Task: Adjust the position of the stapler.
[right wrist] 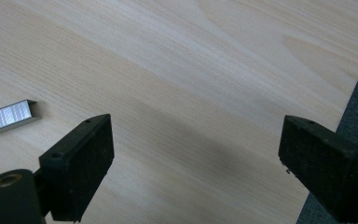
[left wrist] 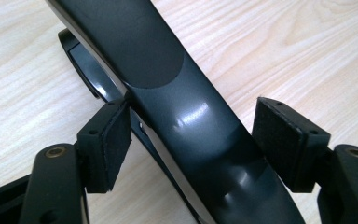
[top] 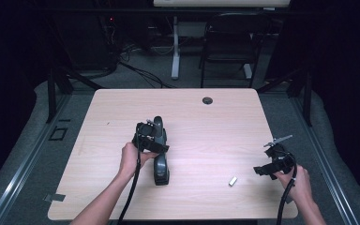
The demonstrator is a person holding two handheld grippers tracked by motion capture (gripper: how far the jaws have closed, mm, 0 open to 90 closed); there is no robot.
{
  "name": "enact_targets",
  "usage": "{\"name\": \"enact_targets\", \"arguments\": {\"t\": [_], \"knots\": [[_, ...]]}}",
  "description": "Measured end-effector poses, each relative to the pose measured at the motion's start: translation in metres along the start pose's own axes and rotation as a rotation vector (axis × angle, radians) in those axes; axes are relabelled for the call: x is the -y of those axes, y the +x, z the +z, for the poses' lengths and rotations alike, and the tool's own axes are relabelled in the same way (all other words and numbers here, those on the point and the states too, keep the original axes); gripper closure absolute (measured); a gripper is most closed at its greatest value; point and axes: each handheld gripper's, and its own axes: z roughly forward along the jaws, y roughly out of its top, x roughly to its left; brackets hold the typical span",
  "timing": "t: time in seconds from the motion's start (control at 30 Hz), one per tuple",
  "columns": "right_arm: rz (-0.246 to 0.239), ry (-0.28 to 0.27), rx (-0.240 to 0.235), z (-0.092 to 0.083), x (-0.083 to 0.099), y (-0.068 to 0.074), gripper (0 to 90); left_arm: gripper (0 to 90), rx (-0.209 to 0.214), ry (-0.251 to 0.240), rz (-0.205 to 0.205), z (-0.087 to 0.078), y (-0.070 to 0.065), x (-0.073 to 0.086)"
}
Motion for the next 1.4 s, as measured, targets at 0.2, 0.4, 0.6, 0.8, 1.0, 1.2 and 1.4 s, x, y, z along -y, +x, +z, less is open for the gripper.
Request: {"name": "enact_targets", "arguments": {"t": [0.2,0.4,0.6,0.8,1.0,1.2,1.4], "knots": [[0.003,-0.007,-0.009,0.0,0.0,0.0,9.8,35.0,0.032,0.02,0.023,0.0,-0.002,-0.001],[0.003,-0.006,-0.008,0.0,0.001,0.0,9.9,37.9,0.052,0.033,0.038,0.0,-0.003,-0.001],[-0.003,-0.005,0.002,-0.001,0.0,0.002,10.0,41.9,0.077,0.055,0.07,0.001,-0.007,-0.002],[-0.017,0.006,-0.002,-0.002,-0.001,0.001,10.0,44.4,0.111,0.081,0.118,0.001,-0.009,-0.003],[-0.005,-0.002,-0.01,-0.001,0.0,0.001,10.0,45.1,0.125,0.079,0.174,0.002,-0.013,-0.002],[-0.012,0.007,-0.007,0.0,-0.001,0.001,10.0,43.8,0.081,-0.055,0.056,-0.007,-0.014,0.003],[-0.01,0.005,-0.009,0.001,-0.001,0.002,10.1,48.2,0.032,-0.047,0.043,0.0,-0.023,0.003]]}}
